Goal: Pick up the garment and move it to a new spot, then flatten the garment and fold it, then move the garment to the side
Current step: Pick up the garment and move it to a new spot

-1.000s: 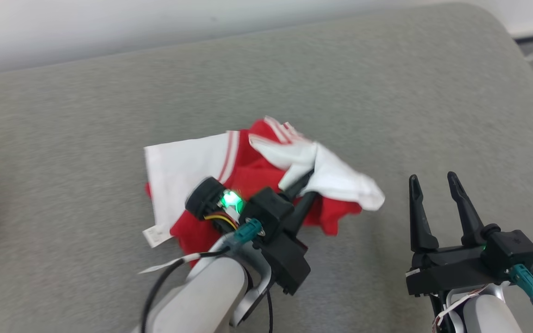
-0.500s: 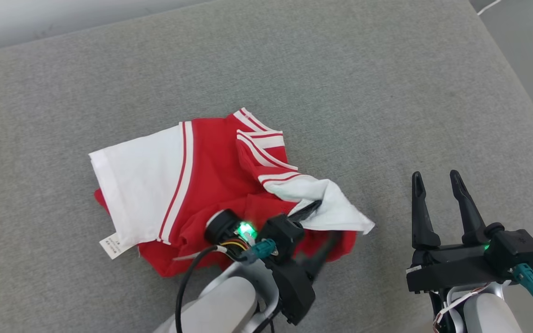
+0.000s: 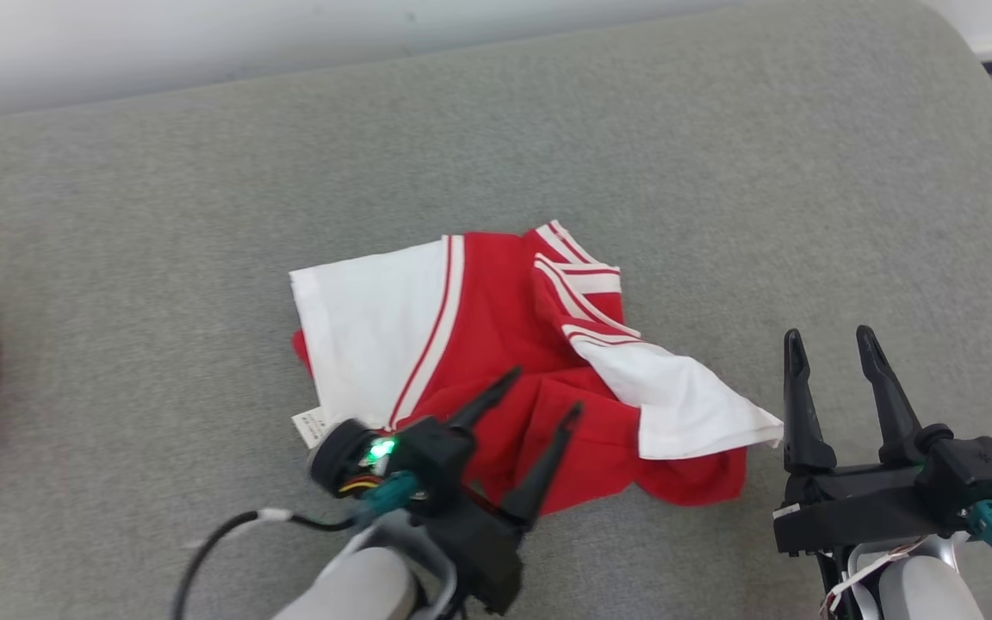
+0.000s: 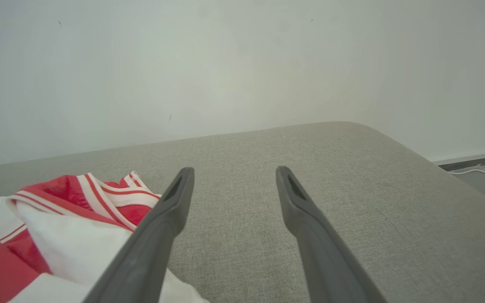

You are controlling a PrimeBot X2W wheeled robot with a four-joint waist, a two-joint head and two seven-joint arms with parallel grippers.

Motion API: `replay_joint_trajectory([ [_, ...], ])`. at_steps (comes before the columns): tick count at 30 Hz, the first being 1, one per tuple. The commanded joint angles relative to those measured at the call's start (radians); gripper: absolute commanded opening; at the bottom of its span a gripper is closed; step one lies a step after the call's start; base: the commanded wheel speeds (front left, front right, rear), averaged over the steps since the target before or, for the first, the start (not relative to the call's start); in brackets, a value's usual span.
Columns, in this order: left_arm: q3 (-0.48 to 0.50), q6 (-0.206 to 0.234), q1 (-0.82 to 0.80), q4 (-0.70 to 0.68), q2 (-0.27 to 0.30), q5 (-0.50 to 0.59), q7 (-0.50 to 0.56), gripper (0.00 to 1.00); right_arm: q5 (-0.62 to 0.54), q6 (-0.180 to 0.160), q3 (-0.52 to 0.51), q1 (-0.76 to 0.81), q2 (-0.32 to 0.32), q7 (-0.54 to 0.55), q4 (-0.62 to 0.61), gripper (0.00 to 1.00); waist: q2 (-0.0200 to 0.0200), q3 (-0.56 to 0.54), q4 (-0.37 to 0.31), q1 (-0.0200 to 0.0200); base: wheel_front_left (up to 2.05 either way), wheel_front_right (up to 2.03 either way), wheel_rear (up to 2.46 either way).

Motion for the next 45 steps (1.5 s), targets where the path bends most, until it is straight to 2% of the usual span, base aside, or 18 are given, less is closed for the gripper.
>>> replay_joint_trajectory([
  [1,0.027,0.025,0.035,-0.030,0.026,-0.014,-0.015,1.00,-0.008,0.000,-0.001,0.015,-0.008,-0.003,-0.001,1.00,0.0001,-0.045,0.051,0.0000,0.00,0.00,0.00],
  [8,0.176,0.134,0.102,-0.114,0.118,-0.044,-0.075,1.00,-0.014,0.000,0.003,0.031,-0.023,-0.002,0.003,1.00,0.0001,-0.069,0.095,0.0000,0.00,0.00,0.00],
  [10,0.196,0.147,0.110,-0.123,0.131,-0.048,-0.085,1.00,-0.014,0.000,0.005,0.032,-0.027,-0.001,0.002,1.00,0.0001,-0.072,0.100,0.0000,0.00,0.00,0.00],
  [12,0.272,0.184,0.133,-0.142,0.162,-0.064,-0.114,1.00,-0.015,0.000,0.013,0.036,-0.034,0.006,0.002,1.00,0.0001,-0.083,0.117,0.0000,0.00,0.00,0.00],
  [17,0.376,0.224,0.187,-0.161,0.198,-0.088,-0.144,1.00,-0.012,0.000,0.026,0.041,-0.049,0.021,0.000,1.00,0.0001,-0.102,0.140,0.0000,0.00,0.00,0.00],
  [23,0.461,0.263,0.262,-0.183,0.232,-0.066,-0.155,1.00,-0.013,0.000,0.043,0.053,-0.056,0.034,-0.006,1.00,0.0001,-0.121,0.149,0.0000,0.00,0.00,0.00],
  [27,0.500,0.243,0.326,-0.215,0.244,-0.070,-0.158,1.00,-0.009,0.000,0.053,0.073,-0.058,0.042,-0.008,1.00,0.0001,-0.140,0.154,0.0000,0.00,0.00,0.00],
  [32,0.533,0.216,0.403,-0.243,0.258,-0.018,-0.156,1.00,-0.008,0.000,0.059,0.104,-0.054,0.054,-0.013,1.00,0.0001,-0.169,0.157,0.0000,0.00,0.00,0.00],
  [45,0.571,0.180,0.519,-0.235,0.219,0.068,-0.157,1.00,-0.028,0.000,0.064,0.200,-0.033,0.101,-0.052,1.00,0.0001,-0.237,0.157,0.0000,0.00,0.00,0.00],
])
